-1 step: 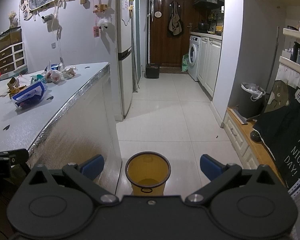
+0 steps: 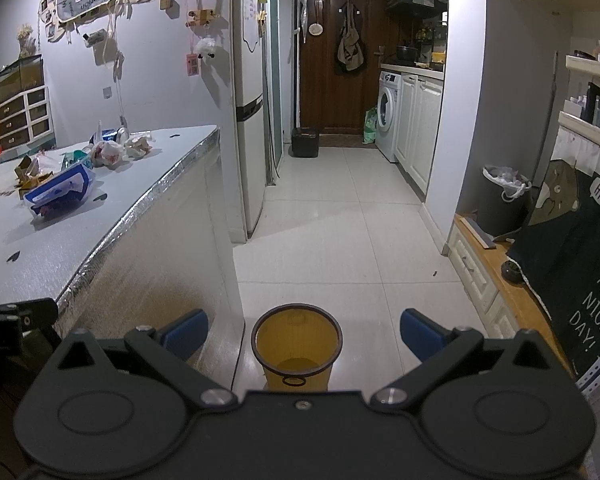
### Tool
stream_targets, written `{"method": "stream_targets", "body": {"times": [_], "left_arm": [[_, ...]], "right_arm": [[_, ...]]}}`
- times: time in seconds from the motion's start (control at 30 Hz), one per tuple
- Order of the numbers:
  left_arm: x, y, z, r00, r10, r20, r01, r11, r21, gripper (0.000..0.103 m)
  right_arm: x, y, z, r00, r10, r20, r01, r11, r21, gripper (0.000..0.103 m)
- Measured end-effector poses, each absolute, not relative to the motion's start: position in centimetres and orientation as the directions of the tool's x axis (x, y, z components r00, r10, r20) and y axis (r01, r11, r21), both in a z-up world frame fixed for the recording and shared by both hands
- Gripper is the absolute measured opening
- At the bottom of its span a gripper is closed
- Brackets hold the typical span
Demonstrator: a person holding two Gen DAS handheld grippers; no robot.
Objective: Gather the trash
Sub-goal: 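Move both tools toward the trash pile on the counter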
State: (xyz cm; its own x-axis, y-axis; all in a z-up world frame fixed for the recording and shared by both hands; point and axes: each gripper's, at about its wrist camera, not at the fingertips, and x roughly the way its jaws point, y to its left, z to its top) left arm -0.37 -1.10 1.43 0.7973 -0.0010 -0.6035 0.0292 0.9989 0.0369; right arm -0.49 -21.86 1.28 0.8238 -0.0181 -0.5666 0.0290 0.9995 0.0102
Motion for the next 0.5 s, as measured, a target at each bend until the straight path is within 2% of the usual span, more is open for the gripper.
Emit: {"method": "stream_targets", "body": {"times": [0.5], "left_arm": [[3.4,0.3,3.8,0.861,0.075,-0.503,-0.037,0.996,0.086,0.103]], "right_arm": [[3.9,-21.0,4.1,0.895,0.061,-0.442,-0.037,0.997,0.063,0.103]]}}
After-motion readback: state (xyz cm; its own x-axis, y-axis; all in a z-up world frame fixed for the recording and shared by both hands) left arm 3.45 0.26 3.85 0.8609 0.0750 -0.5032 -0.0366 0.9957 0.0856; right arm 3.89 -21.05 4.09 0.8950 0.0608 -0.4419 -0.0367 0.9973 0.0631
